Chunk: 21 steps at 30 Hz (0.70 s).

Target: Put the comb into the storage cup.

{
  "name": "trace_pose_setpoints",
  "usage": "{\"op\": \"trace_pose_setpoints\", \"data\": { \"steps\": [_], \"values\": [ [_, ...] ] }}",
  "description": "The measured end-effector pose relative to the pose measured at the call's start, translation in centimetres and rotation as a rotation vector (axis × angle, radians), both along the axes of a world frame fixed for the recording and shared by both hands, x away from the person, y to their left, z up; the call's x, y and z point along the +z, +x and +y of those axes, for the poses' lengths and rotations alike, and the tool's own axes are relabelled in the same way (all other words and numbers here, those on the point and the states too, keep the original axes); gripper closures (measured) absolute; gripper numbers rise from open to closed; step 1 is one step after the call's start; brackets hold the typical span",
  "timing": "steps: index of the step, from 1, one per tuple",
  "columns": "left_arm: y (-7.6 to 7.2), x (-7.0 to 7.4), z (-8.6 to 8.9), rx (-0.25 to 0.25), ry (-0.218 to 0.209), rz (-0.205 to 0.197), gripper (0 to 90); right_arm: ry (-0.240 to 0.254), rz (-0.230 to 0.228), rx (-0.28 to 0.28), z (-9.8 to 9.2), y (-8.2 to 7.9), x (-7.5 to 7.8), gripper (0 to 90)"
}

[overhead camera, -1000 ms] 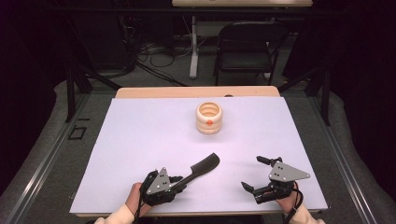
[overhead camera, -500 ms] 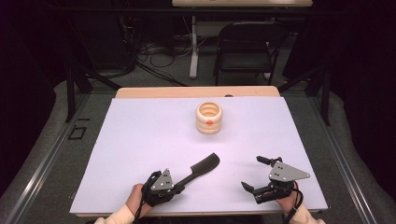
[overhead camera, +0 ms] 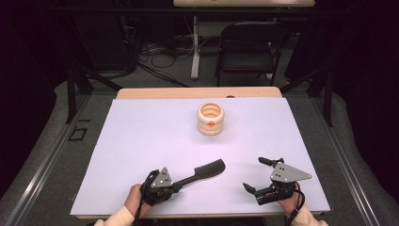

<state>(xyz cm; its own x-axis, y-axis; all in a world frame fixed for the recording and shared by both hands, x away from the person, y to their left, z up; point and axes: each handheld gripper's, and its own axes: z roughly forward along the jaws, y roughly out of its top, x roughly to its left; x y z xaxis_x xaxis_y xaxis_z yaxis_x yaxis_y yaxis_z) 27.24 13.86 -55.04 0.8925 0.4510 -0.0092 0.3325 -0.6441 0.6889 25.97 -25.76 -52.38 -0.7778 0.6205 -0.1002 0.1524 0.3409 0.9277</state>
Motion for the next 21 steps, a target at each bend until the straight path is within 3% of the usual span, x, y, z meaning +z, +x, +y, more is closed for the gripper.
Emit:
{"op": "trace_pose_setpoints", "data": {
  "steps": [12,16,19,21],
  "values": [
    [0.44,0.10,0.62,0.052,0.006,-0.007,89.2,-0.009,0.003,-0.006,-0.02,0.00,-0.03,0.0],
    [0.46,0.11,0.76,0.044,0.006,-0.004,87.0,-0.005,0.005,-0.010,-0.04,0.03,-0.02,0.0],
    [0.32,0.31,0.83,0.024,-0.007,-0.003,79.4,-0.007,0.006,-0.007,0.01,-0.03,-0.01,0.0],
    [0.06,0.72,0.95,-0.019,-0.056,-0.001,69.6,-0.007,0.004,-0.011,-0.04,-0.09,0.02,0.0]
  ]
}}
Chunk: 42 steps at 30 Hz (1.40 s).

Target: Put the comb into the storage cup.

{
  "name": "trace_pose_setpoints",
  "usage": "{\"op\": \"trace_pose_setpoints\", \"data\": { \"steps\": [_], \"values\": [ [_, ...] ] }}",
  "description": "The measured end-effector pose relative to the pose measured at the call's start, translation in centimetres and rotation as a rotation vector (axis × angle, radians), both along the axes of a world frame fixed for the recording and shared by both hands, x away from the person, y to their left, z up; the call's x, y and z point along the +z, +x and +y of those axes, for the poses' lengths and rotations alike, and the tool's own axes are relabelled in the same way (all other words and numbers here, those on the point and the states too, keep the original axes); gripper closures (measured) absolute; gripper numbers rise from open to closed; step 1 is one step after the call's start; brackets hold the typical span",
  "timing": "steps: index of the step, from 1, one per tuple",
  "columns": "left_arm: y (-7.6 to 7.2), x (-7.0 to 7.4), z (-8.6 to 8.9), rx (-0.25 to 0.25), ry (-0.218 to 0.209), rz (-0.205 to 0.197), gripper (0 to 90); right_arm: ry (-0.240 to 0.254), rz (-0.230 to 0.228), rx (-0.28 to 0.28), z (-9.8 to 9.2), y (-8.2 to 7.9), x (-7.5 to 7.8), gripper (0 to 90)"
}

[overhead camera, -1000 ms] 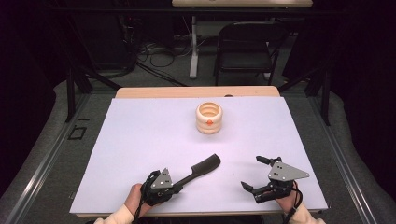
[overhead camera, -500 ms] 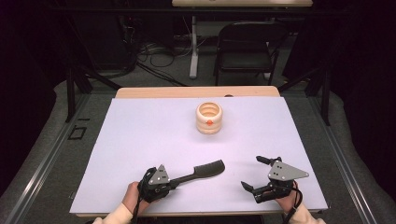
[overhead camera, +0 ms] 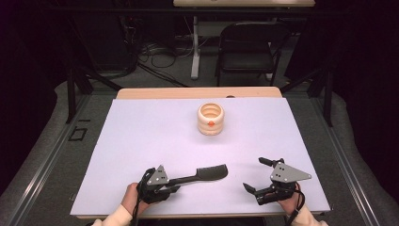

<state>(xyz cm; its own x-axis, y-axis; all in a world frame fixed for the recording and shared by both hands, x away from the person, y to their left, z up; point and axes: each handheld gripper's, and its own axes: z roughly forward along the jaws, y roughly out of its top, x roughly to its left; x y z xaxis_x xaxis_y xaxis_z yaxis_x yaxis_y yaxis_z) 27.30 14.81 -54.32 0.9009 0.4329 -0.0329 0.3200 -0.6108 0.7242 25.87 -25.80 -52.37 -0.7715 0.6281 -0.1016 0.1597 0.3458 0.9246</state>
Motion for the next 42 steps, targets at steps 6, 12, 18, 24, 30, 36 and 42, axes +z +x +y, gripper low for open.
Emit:
{"op": "trace_pose_setpoints", "data": {
  "steps": [6,12,18,24,30,36,42],
  "values": [
    [-0.7,1.2,0.3,0.027,-0.048,-0.045,37.4,-0.003,0.009,-0.012,0.0,0.2,-0.1,0.0],
    [-0.4,1.2,0.5,0.067,-0.040,-0.060,22.2,0.000,0.010,-0.015,-0.1,0.1,-0.1,0.0],
    [0.2,1.1,0.5,0.093,-0.027,-0.048,13.4,0.000,0.009,-0.003,-0.1,0.1,-0.1,0.0],
    [0.6,0.7,0.4,0.107,0.010,-0.029,0.4,-0.004,0.007,0.006,0.1,0.0,-0.1,0.0],
    [0.6,1.2,0.4,0.130,0.036,-0.089,0.3,-0.004,0.008,0.008,0.2,-0.1,-0.1,0.0],
    [0.8,1.5,0.1,0.128,0.076,-0.132,0.3,-0.008,0.014,0.005,0.2,-0.1,-0.1,0.0],
    [1.4,1.3,-0.5,0.092,0.135,-0.148,0.3,-0.011,0.014,0.010,0.3,-0.1,-0.2,0.0]
  ]
}}
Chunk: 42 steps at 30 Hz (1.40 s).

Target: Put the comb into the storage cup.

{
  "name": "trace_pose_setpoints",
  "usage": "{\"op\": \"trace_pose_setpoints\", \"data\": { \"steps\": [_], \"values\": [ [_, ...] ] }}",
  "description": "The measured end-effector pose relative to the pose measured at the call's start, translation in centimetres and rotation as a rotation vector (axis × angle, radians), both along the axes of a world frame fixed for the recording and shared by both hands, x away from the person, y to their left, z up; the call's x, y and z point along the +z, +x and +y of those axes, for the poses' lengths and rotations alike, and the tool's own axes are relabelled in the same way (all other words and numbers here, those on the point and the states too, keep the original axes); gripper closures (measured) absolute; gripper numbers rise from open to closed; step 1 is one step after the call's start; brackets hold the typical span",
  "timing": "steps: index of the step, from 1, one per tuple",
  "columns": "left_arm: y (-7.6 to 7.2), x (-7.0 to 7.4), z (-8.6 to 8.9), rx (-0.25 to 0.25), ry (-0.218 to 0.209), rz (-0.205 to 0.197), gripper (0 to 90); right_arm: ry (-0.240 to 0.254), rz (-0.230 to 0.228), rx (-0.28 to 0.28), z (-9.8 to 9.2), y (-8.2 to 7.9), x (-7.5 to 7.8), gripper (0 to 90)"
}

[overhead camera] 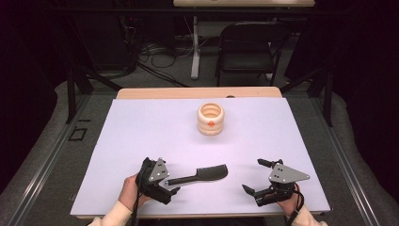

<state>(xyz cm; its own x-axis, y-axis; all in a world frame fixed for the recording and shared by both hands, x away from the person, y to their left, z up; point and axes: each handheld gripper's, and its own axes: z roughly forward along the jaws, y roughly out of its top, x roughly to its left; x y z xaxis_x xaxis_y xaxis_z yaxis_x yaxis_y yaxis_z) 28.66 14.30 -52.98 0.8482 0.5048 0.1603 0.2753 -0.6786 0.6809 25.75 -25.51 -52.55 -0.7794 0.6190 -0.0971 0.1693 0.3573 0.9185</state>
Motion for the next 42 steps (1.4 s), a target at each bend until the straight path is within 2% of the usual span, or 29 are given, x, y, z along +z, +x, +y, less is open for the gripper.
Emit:
{"op": "trace_pose_setpoints", "data": {
  "steps": [3,5,8,12,34,39,42],
  "values": [
    [0.3,0.1,-0.4,-0.014,0.033,0.000,0.3,-0.002,0.000,0.002,0.0,0.0,0.0,0.0],
    [0.6,0.1,-0.7,-0.013,0.037,0.012,0.3,-0.002,0.001,0.002,0.0,0.0,0.0,0.0],
    [1.2,0.0,-1.2,-0.013,0.044,0.050,0.3,0.004,0.002,0.000,0.0,-0.1,0.0,0.0],
    [1.7,-0.2,-2.0,0.008,0.101,0.077,0.3,0.005,0.004,0.004,0.0,-0.2,0.0,0.0],
    [3.3,-0.1,-4.8,-0.044,0.221,0.088,1.1,0.000,0.010,0.006,0.0,-0.1,-0.1,0.0],
    [3.3,-0.1,-5.7,-0.080,0.249,0.094,7.3,0.001,0.013,0.010,0.1,-0.1,-0.1,0.0],
    [3.1,0.0,-6.2,-0.102,0.262,0.104,15.7,0.000,0.010,0.013,0.1,-0.1,-0.1,0.0]
  ]
}}
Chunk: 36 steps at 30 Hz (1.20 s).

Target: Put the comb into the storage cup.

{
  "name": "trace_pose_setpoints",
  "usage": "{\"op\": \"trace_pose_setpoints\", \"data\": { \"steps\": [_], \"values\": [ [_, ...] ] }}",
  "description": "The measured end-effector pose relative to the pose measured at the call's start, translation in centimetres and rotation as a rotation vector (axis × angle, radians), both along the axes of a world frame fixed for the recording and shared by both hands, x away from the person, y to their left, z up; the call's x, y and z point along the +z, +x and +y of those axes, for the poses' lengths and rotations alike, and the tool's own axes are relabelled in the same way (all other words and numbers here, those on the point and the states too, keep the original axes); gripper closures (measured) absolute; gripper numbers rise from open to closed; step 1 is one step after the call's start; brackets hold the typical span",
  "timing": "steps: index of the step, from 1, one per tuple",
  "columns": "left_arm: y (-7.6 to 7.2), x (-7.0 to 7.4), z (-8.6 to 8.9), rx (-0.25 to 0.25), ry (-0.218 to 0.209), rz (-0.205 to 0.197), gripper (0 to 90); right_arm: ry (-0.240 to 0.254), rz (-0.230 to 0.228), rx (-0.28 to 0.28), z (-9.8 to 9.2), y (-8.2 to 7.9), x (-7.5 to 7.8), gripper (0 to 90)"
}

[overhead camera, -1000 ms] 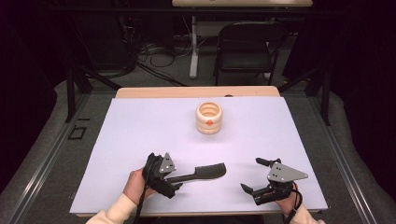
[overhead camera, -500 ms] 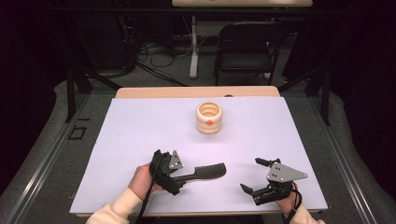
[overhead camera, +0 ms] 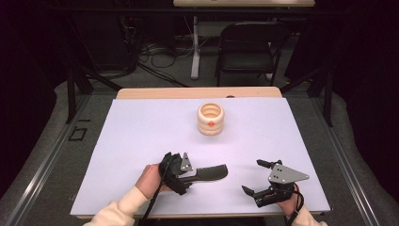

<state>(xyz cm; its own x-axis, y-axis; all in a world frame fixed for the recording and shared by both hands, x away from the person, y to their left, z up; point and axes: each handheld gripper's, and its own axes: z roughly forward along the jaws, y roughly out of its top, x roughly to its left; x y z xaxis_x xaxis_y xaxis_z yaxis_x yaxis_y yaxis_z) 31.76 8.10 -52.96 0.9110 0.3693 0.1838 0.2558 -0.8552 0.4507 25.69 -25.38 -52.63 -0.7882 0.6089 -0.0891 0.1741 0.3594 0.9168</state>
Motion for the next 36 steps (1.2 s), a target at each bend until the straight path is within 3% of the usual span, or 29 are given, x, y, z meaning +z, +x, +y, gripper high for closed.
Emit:
{"op": "trace_pose_setpoints", "data": {
  "steps": [2,5,9,19,26,36],
  "values": [
    [0.0,0.0,-0.1,-0.005,0.005,-0.001,18.6,0.001,-0.006,-0.005,-0.1,0.0,0.1,0.0],
    [0.3,0.0,-0.8,-0.031,0.059,0.052,29.1,0.008,-0.002,-0.004,-0.1,-0.1,0.1,0.0],
    [0.6,-0.1,-1.4,-0.050,0.087,0.088,42.8,0.009,0.001,0.001,-0.1,0.0,0.0,0.0],
    [0.9,0.2,-2.4,-0.126,0.126,0.148,67.3,0.007,0.000,0.007,-0.1,-0.1,0.0,0.0],
    [1.1,0.2,-2.5,-0.131,0.133,0.182,71.9,0.006,0.000,0.011,-0.1,-0.1,0.1,0.0],
    [1.1,0.3,-2.3,-0.133,0.118,0.172,72.3,0.009,0.001,0.008,-0.1,-0.1,0.1,0.0]
  ]
}}
